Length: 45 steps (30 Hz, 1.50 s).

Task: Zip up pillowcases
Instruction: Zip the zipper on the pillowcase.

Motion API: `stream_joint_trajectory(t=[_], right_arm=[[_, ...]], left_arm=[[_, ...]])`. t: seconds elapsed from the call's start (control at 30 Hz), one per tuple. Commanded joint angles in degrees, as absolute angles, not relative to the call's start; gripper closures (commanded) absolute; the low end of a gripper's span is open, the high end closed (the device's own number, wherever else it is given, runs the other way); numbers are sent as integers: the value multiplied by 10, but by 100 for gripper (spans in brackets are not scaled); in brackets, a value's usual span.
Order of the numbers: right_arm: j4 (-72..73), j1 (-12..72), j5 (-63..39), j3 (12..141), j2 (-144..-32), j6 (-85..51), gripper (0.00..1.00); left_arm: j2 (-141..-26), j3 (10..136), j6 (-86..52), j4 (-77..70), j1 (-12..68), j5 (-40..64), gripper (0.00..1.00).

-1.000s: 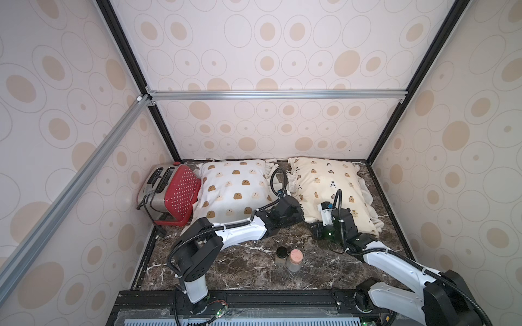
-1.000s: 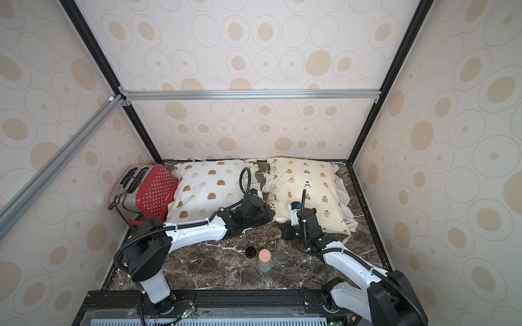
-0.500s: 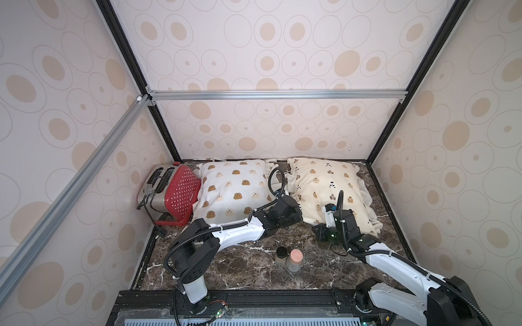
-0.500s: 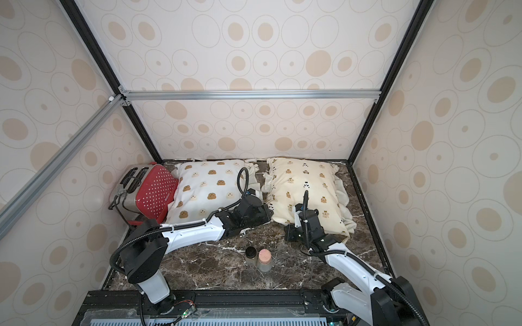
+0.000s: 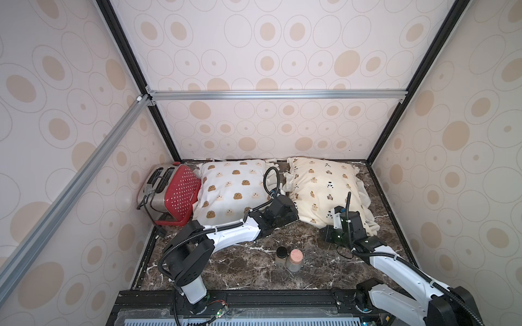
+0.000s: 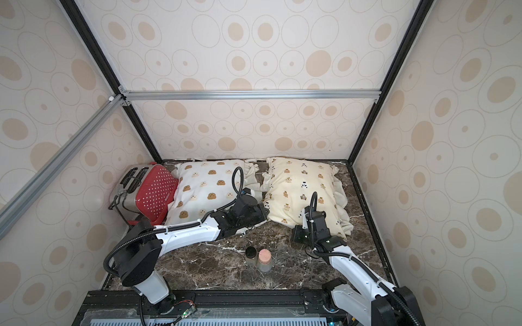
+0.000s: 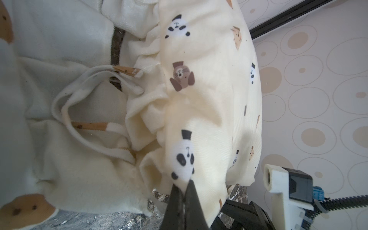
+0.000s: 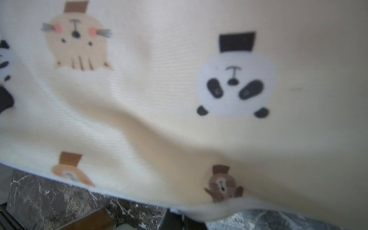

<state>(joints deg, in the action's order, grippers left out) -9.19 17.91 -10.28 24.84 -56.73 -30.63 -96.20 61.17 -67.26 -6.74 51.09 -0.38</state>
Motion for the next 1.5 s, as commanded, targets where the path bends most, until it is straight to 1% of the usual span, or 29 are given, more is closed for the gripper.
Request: stream_joint_trajectory(t=[0.0, 0.07, 0.37, 0.67, 0.97, 1.2, 1.47], right_arm=[[-125, 165, -88, 239, -556, -324, 100], [-132, 164, -88, 240, -552, -330, 100], [-147, 104, -110, 229, -534, -359, 100], [-169, 75, -111, 226, -510, -376, 100], [-219, 64, -75, 235, -488, -394, 100], [-290, 64, -34, 270, -497, -397, 100], [-340, 65, 3, 302, -481, -401, 100]], left_arm=[[-940, 606, -676, -69, 499, -30, 100], [-937, 603, -677, -69, 497, -32, 100], [-933, 592, -677, -70, 484, -33, 100], [-930, 579, -678, -70, 472, -35, 100], [-926, 571, -676, -68, 461, -39, 100], [-930, 570, -679, -70, 451, -35, 100], [-937, 565, -685, -86, 441, -25, 100]])
